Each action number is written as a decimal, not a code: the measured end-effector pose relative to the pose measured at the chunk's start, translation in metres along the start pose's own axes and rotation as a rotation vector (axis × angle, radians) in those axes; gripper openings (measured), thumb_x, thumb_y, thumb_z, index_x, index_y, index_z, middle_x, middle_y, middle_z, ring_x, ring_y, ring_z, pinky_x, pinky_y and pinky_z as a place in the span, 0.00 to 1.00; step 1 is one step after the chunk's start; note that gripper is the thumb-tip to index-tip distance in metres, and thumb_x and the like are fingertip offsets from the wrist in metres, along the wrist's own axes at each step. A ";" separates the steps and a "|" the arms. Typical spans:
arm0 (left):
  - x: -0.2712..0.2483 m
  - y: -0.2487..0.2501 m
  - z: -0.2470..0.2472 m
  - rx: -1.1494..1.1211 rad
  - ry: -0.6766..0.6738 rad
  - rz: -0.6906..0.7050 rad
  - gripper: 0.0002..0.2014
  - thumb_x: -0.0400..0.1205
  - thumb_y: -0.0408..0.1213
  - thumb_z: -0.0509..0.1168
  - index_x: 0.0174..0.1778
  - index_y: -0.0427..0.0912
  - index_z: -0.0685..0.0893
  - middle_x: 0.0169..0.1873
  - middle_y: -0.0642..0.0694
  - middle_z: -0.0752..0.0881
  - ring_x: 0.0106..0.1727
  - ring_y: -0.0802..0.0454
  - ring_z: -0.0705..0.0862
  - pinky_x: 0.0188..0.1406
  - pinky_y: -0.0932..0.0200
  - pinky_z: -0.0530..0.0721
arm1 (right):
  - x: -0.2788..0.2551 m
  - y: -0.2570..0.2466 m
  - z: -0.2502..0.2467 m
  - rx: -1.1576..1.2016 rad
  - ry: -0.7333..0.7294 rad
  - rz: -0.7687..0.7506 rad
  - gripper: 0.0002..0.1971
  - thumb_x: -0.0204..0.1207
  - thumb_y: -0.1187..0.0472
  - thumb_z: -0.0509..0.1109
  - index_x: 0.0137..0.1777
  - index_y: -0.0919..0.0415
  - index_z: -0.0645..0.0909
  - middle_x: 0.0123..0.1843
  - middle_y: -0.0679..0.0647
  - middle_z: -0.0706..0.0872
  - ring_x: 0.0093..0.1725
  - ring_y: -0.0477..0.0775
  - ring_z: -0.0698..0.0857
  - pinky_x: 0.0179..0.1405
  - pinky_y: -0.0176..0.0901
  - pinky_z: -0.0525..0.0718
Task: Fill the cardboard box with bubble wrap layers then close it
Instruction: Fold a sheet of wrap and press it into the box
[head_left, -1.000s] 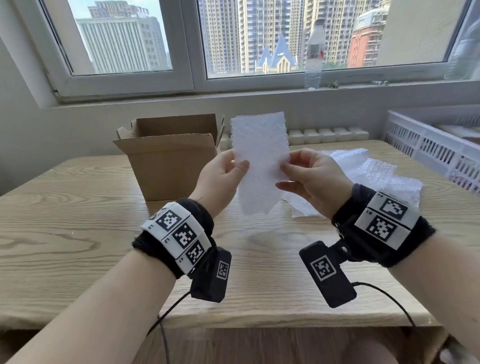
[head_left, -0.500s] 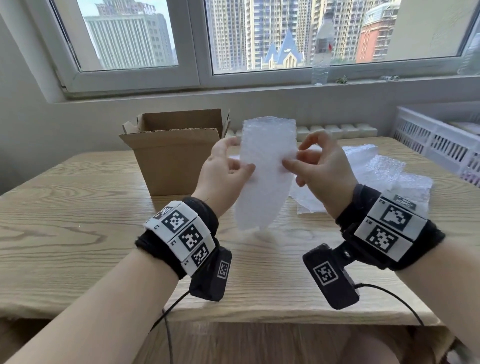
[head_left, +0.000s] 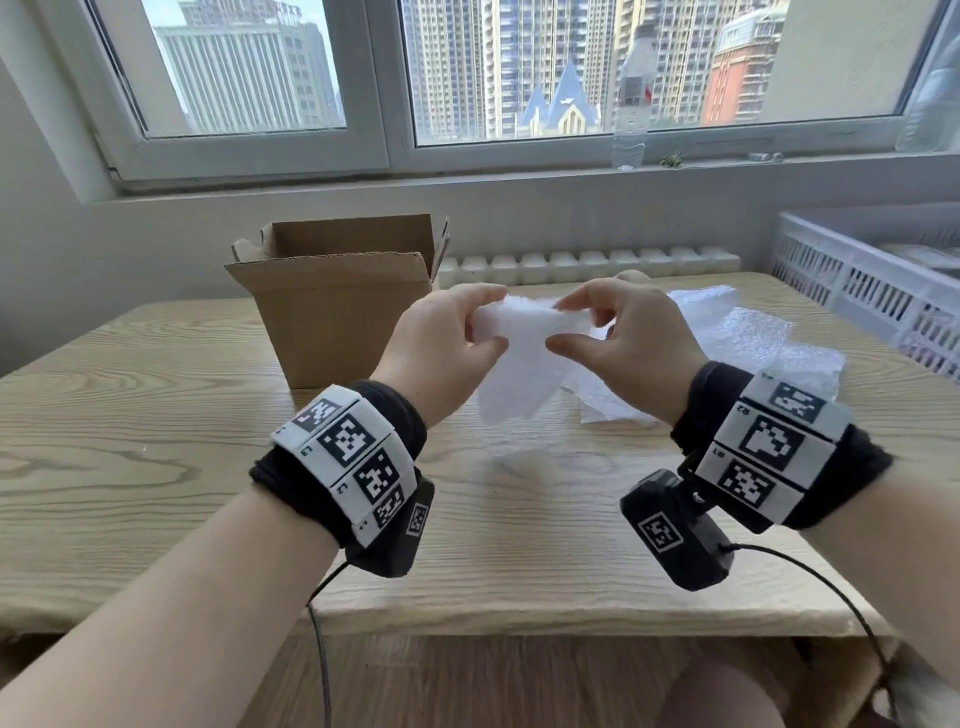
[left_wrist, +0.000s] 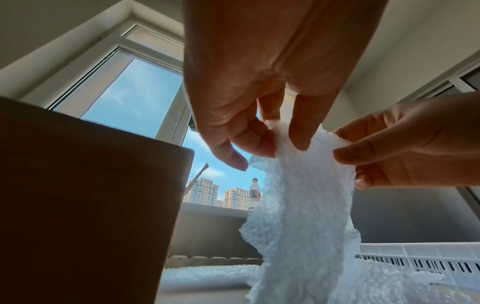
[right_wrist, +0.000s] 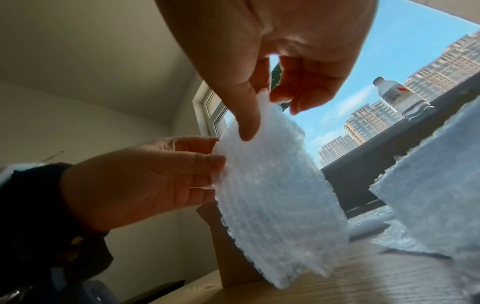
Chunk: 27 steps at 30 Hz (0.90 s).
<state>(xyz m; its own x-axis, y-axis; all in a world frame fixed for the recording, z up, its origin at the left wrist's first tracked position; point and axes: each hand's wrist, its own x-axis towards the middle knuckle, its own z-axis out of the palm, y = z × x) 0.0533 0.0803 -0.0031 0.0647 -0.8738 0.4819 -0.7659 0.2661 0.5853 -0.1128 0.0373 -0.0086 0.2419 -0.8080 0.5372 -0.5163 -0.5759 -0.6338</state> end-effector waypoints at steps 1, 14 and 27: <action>0.001 0.000 -0.001 0.038 0.002 0.000 0.20 0.80 0.37 0.67 0.70 0.48 0.79 0.54 0.49 0.79 0.50 0.54 0.80 0.62 0.59 0.79 | 0.001 0.000 0.000 -0.001 0.003 0.002 0.15 0.69 0.59 0.77 0.55 0.59 0.84 0.52 0.51 0.76 0.51 0.48 0.76 0.55 0.38 0.75; 0.001 -0.005 -0.006 -0.366 -0.075 -0.178 0.17 0.77 0.35 0.72 0.59 0.49 0.77 0.43 0.49 0.86 0.42 0.52 0.86 0.41 0.63 0.86 | 0.007 -0.005 -0.004 0.497 -0.133 0.157 0.21 0.70 0.65 0.76 0.62 0.66 0.77 0.44 0.56 0.83 0.36 0.48 0.84 0.32 0.34 0.87; -0.005 -0.009 -0.005 -0.716 -0.266 -0.329 0.27 0.78 0.34 0.70 0.72 0.52 0.69 0.64 0.42 0.83 0.62 0.47 0.85 0.60 0.50 0.85 | 0.005 -0.006 -0.007 0.722 -0.263 0.282 0.05 0.72 0.65 0.73 0.45 0.55 0.82 0.45 0.52 0.85 0.51 0.54 0.84 0.63 0.59 0.83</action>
<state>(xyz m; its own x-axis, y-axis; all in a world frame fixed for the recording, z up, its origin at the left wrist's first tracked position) 0.0631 0.0846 -0.0074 -0.0075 -0.9954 0.0960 -0.1364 0.0961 0.9860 -0.1146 0.0372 0.0020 0.4134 -0.8855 0.2122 0.0477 -0.2116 -0.9762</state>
